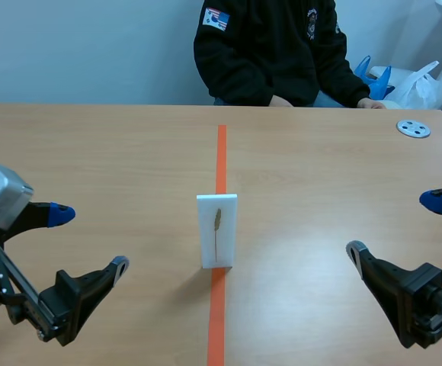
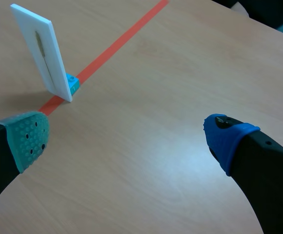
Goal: Sort the leaf by its shape. The table is split by an orange tape line. A compound leaf with several leaflets goes to the left side, a simple leaf with one blade goes to the right side. Return to the home posture when a red brick is placed on the table.
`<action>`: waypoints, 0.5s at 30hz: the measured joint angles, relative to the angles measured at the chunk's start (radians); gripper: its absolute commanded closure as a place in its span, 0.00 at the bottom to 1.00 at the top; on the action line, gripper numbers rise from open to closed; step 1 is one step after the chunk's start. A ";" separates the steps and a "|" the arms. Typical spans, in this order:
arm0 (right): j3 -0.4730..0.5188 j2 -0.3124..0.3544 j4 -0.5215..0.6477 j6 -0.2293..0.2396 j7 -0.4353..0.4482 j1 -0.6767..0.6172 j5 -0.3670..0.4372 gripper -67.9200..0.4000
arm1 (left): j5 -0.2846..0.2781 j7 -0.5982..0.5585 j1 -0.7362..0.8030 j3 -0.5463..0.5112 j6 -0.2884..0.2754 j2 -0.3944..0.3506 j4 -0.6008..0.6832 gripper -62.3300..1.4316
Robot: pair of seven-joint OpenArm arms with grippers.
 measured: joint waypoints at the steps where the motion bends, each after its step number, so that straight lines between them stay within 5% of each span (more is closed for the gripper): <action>1: 0.000 0.000 0.000 0.000 0.000 0.000 0.000 0.00 | 0.000 -0.005 -0.019 0.018 0.000 0.002 -0.024 0.00; 9: 0.000 0.000 0.000 0.000 0.000 0.000 0.000 0.00 | 0.026 -0.055 -0.148 0.132 0.001 0.070 -0.198 0.00; 15: 0.000 0.000 0.000 0.000 0.001 0.000 0.000 0.00 | 0.100 -0.101 -0.234 0.230 0.006 0.122 -0.300 0.00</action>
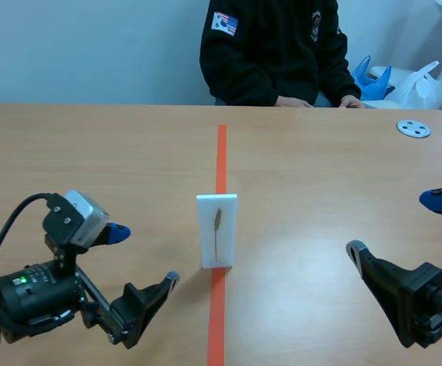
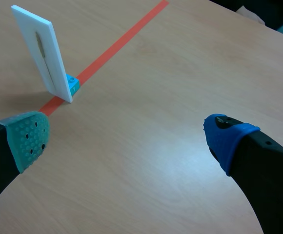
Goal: Sort the leaf by its shape. The table is split by an orange tape line. A compound leaf with several leaflets goes to the left side, a simple leaf with one blade goes to the right side. Return to the home posture when a red brick is placed on the table.
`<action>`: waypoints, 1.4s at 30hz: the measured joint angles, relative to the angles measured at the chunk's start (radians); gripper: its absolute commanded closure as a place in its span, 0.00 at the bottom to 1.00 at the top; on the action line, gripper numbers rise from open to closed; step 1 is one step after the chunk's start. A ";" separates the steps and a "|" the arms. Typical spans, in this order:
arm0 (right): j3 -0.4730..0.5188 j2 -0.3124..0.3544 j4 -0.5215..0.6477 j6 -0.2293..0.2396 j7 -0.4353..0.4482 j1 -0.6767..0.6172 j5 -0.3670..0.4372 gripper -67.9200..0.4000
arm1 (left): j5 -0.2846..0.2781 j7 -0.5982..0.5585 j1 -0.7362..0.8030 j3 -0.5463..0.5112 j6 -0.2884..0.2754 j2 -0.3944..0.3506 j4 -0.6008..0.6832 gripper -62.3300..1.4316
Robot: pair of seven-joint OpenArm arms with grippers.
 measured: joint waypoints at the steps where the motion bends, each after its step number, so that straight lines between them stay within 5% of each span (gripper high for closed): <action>1: 0.000 0.000 0.000 0.000 0.000 0.000 0.000 0.00 | 0.006 -0.007 -0.015 0.014 0.002 0.011 -0.015 0.00; 17: 0.000 0.000 0.000 0.000 0.000 0.000 0.000 0.00 | 0.133 -0.113 -0.214 0.179 0.084 0.200 -0.281 0.00; 27: 0.000 0.000 0.000 0.000 0.000 0.000 0.000 0.00 | 0.135 -0.126 -0.245 0.185 0.107 0.253 -0.306 0.00; 42: 0.000 0.000 0.000 0.000 0.000 0.000 0.000 0.00 | 0.134 -0.125 -0.245 0.185 0.148 0.251 -0.306 0.79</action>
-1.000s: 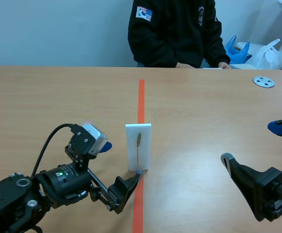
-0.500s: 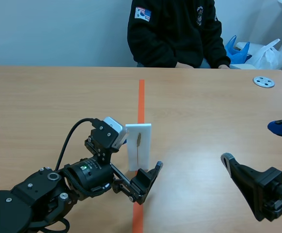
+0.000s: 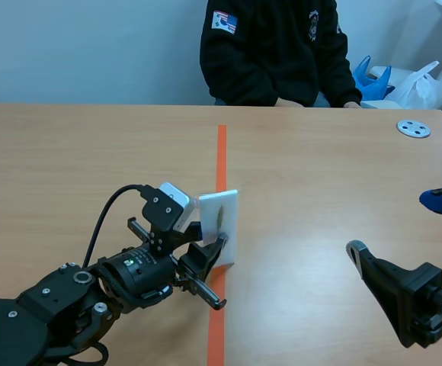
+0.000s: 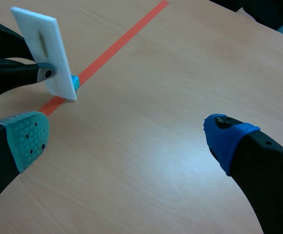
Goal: Sort the leaf by its shape. The table is split by an orange tape line. A compound leaf with several leaflets goes to the left side, a simple leaf with one blade goes to the right side. Return to the home posture when a red brick is placed on the table.
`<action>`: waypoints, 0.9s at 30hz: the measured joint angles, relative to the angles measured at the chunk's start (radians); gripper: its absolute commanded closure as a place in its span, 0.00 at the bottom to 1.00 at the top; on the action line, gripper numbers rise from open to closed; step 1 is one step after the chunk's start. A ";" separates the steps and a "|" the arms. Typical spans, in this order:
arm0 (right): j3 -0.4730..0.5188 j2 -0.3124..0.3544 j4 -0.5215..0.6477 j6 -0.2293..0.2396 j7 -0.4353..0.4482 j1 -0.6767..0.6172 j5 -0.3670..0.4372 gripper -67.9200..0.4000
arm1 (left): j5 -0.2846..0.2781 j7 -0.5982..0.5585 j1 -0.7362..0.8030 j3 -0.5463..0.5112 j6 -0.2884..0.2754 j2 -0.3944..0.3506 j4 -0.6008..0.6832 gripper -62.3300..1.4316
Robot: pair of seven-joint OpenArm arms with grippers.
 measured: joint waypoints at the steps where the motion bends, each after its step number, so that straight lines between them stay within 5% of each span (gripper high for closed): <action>1: 0.000 0.000 0.000 0.000 0.000 0.000 0.000 0.00 | 0.000 -0.001 0.000 0.000 0.000 0.000 0.000 0.82; 4: 0.000 0.000 0.000 0.000 0.000 0.000 0.000 0.00 | 0.000 -0.004 0.000 0.000 0.000 0.000 0.000 0.90; 16: 0.000 0.000 0.000 0.000 0.000 0.000 0.000 0.00 | -0.005 0.003 0.006 0.000 -0.007 -0.008 0.021 0.91; 27: 0.000 0.000 0.000 0.000 0.002 0.000 0.000 0.00 | -0.076 0.161 0.129 -0.051 -0.008 -0.091 0.467 0.91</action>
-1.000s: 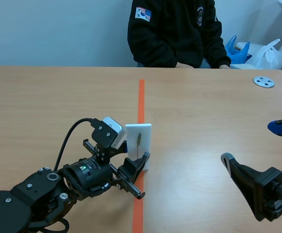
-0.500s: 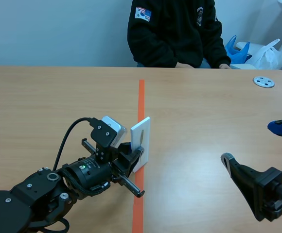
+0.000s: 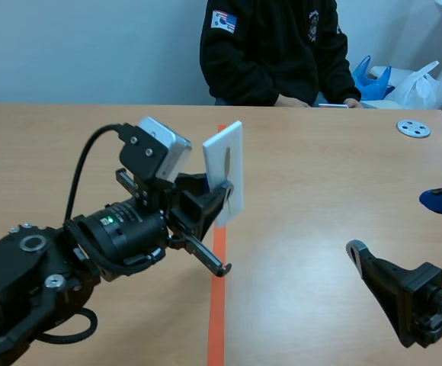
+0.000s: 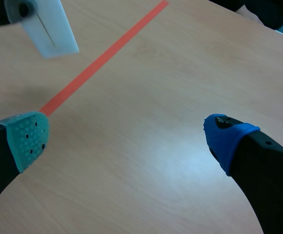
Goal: Sort the leaf by its shape. The table is split by an orange tape line. A compound leaf with several leaflets goes to the left side, a simple leaf with one blade goes to the right side. Return to the home posture when a red brick is placed on the table.
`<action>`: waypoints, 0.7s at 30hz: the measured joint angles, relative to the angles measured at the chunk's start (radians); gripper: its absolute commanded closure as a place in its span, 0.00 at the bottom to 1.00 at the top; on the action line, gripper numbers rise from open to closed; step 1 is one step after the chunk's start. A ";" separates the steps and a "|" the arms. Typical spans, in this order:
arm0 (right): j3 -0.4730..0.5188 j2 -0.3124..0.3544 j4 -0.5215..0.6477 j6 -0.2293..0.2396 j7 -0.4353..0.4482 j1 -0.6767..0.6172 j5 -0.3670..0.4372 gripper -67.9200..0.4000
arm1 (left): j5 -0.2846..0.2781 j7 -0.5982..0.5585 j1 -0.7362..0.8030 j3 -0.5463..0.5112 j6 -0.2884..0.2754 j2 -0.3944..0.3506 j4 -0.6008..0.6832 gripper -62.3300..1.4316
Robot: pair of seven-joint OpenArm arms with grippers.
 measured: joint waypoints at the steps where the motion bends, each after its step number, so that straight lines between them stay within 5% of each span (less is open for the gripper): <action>1: 0.000 0.000 0.000 0.000 0.000 0.000 0.000 0.00 | -0.022 0.019 0.012 -0.015 0.000 -0.008 0.031 0.91; 8: 0.000 0.000 0.000 0.000 0.000 0.000 0.000 0.00 | -0.167 0.128 0.071 -0.149 0.000 -0.070 0.119 0.91; 21: 0.000 0.000 0.000 0.000 0.000 0.000 0.000 0.00 | -0.264 0.105 0.050 -0.410 0.126 -0.176 0.035 0.91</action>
